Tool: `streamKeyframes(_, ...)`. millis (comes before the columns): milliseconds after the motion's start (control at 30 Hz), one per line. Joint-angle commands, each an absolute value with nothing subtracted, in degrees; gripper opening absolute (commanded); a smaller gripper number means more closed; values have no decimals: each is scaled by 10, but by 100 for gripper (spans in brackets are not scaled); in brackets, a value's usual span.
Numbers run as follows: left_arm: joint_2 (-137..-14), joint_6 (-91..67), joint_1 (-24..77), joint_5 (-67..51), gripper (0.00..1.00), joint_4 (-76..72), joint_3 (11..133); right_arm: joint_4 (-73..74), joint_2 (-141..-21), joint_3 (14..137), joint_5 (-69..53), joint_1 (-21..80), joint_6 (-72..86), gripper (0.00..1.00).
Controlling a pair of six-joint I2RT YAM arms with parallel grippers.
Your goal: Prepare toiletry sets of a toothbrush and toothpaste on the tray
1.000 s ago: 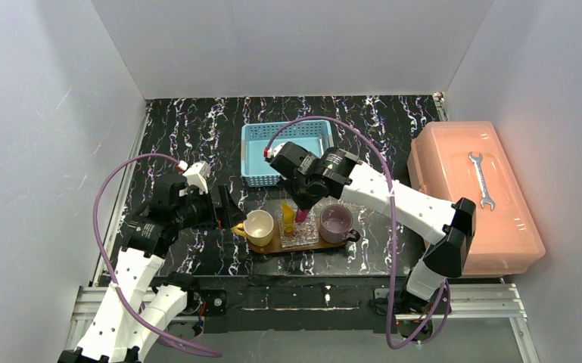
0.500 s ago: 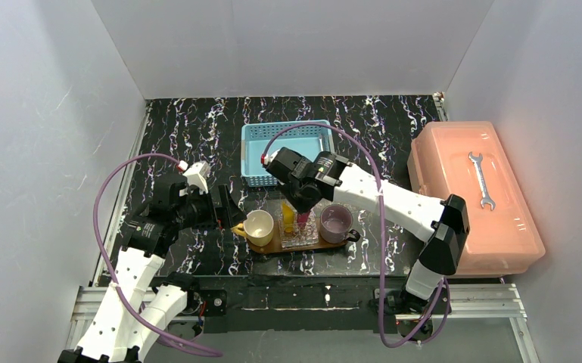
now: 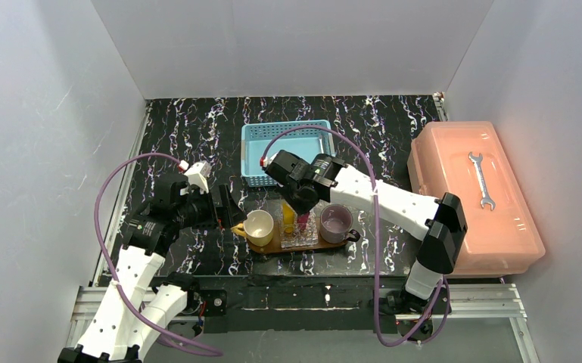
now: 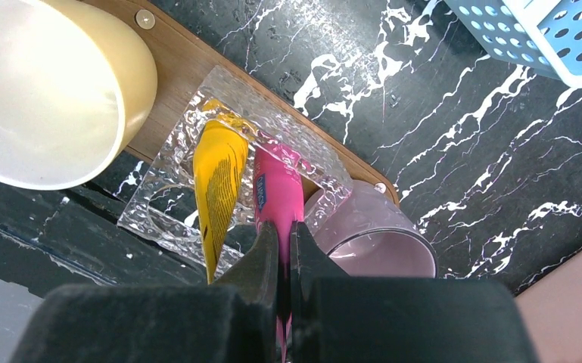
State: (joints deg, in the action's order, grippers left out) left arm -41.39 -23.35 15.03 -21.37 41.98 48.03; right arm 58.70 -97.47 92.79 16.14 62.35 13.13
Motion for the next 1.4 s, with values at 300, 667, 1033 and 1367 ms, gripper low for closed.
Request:
streamKeyframes(300, -420, -225, 150, -215, 98, 414, 474, 553, -979, 903, 152, 613, 123, 5)
streamKeyframes(667, -419, -225, 150, -214, 98, 414, 474, 554, -970, 919, 156, 610, 123, 27)
streamKeyframes(1033, -419, -225, 150, -212, 98, 414, 473, 568, -948, 973, 189, 610, 119, 46)
streamKeyframes(1367, -422, -226, 150, -211, 98, 414, 472, 581, -961, 1064, 235, 587, 96, 52)
